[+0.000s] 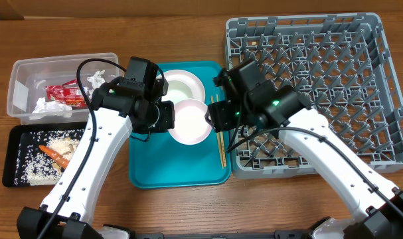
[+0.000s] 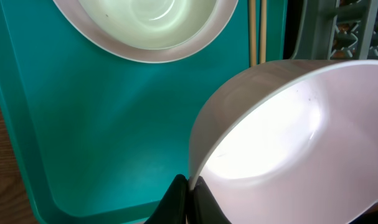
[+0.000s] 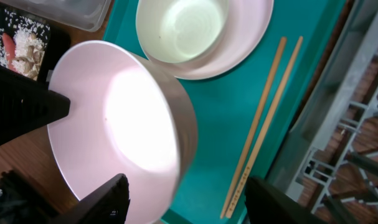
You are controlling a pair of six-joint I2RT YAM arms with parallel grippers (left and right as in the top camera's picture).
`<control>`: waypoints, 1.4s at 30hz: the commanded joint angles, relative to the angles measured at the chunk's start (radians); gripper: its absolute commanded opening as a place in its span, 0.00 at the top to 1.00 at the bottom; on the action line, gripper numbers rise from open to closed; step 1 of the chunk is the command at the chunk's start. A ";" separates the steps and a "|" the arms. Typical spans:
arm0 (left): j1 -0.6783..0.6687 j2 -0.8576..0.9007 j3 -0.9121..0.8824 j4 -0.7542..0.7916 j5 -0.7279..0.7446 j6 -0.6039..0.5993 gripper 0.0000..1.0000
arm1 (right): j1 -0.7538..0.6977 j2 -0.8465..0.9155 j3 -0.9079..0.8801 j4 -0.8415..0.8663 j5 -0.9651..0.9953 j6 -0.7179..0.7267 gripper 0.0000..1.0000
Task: Sort waste into correct bins and load items into the dishwasher
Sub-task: 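Carry the bowl right toward the right gripper and grasp its rim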
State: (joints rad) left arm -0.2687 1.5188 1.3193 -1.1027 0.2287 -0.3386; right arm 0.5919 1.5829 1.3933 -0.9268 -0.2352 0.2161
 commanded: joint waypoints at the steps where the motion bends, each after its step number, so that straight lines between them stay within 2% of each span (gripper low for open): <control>1: -0.007 -0.009 0.018 0.003 0.017 -0.009 0.96 | 0.046 -0.003 -0.007 0.024 0.099 -0.007 0.39; 4: -0.007 -0.009 0.018 0.003 0.017 -0.009 0.96 | 0.073 -0.003 -0.007 0.026 0.105 -0.007 0.46; 13: -0.007 -0.009 0.018 0.007 0.034 -0.005 0.96 | 0.092 -0.002 -0.071 0.091 0.117 -0.007 0.47; 18: -0.007 -0.009 0.018 0.006 0.034 -0.005 0.96 | 0.092 -0.002 -0.077 0.132 0.130 -0.006 0.52; 25: -0.007 -0.009 0.018 0.003 0.034 -0.005 0.96 | 0.092 -0.002 -0.077 0.156 0.130 -0.007 0.71; 29: -0.007 -0.009 0.018 0.004 0.034 -0.005 0.95 | 0.092 -0.002 -0.078 0.155 0.130 -0.007 0.87; 37: -0.007 -0.009 0.018 0.004 0.035 -0.005 0.95 | 0.092 -0.002 -0.078 0.152 0.130 -0.007 0.89; 38: -0.007 -0.009 0.018 0.004 0.035 -0.005 0.95 | 0.092 -0.002 -0.078 0.152 0.130 -0.007 0.93; 40: -0.007 -0.009 0.018 0.004 0.035 -0.005 0.94 | 0.092 -0.002 -0.078 0.152 0.130 -0.007 0.95; 42: -0.007 -0.009 0.018 0.005 0.035 0.000 0.88 | 0.092 -0.002 -0.078 0.152 0.130 -0.007 0.96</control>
State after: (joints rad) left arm -0.2691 1.5185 1.3193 -1.1053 0.2569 -0.3374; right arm 0.6746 1.5833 1.3178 -0.7792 -0.0696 0.2134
